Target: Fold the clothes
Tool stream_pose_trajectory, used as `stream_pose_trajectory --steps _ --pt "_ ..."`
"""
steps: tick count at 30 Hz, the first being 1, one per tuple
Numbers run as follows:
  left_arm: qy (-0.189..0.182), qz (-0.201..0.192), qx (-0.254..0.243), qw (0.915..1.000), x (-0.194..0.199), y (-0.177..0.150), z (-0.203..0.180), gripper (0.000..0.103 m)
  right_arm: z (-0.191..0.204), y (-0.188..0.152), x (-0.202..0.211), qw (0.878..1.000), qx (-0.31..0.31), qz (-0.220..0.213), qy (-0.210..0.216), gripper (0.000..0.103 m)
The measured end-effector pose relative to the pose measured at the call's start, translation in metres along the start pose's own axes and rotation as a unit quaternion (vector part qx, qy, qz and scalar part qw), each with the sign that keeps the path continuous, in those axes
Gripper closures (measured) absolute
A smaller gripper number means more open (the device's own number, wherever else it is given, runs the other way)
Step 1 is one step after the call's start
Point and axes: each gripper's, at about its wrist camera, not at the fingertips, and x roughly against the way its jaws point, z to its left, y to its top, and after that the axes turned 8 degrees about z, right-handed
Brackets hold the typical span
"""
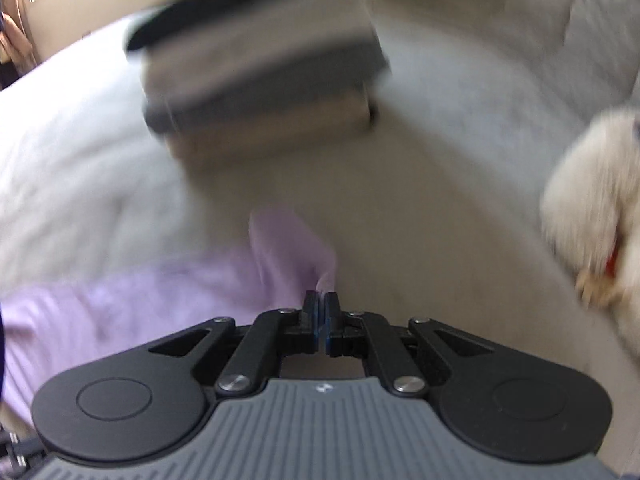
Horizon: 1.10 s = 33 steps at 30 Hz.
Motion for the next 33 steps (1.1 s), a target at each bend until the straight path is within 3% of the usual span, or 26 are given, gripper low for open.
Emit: stream_pose_trajectory --steps 3,6,8,9,11,14,17,19,22,26,28,31,33 --pt "-0.003 0.013 0.002 0.9999 0.002 0.005 -0.001 0.1 -0.013 -0.008 0.004 1.0 0.005 0.004 0.027 0.099" --pt "0.001 0.029 -0.011 0.9995 0.005 0.011 -0.004 0.097 -0.023 -0.006 0.009 0.999 0.02 -0.001 0.026 0.098" --pt "0.005 0.031 -0.015 0.9994 0.006 0.016 -0.005 0.092 -0.035 -0.003 0.006 0.999 0.023 -0.008 0.04 0.083" --pt "0.008 0.032 -0.016 0.9993 0.007 0.019 -0.005 0.089 -0.042 -0.002 0.006 0.998 0.024 -0.011 0.049 0.083" --pt "0.017 0.03 -0.014 0.9993 0.003 0.03 -0.009 0.075 -0.058 -0.001 0.002 0.996 0.022 -0.017 0.085 0.077" --pt "0.029 0.032 -0.016 0.999 -0.009 0.049 -0.019 0.074 -0.08 0.002 -0.003 0.989 0.013 -0.026 0.146 0.068" --pt "0.036 0.037 -0.031 0.9981 -0.033 0.074 -0.037 0.074 -0.093 0.003 -0.005 0.979 0.002 -0.045 0.197 0.067" --pt "0.045 0.038 -0.044 0.9973 -0.051 0.092 -0.049 0.074 -0.099 0.005 -0.007 0.973 0.003 -0.053 0.224 0.066" --pt "0.055 0.036 -0.047 0.9967 -0.077 0.119 -0.062 0.063 -0.111 0.008 -0.013 0.96 -0.008 -0.06 0.274 0.066" --pt "0.069 0.047 -0.043 0.9956 -0.111 0.148 -0.073 0.058 -0.129 0.002 -0.029 0.928 -0.065 -0.067 0.362 0.066" --pt "0.062 0.058 -0.045 0.9954 -0.127 0.16 -0.076 0.058 -0.132 -0.003 -0.037 0.916 -0.08 -0.078 0.385 0.069" --pt "0.06 0.071 -0.071 0.9931 -0.142 0.174 -0.084 0.058 -0.127 -0.011 -0.04 0.917 -0.072 -0.099 0.379 0.086" --pt "0.049 0.082 -0.085 0.9917 -0.15 0.182 -0.089 0.058 -0.123 -0.013 -0.04 0.92 -0.063 -0.105 0.372 0.09"
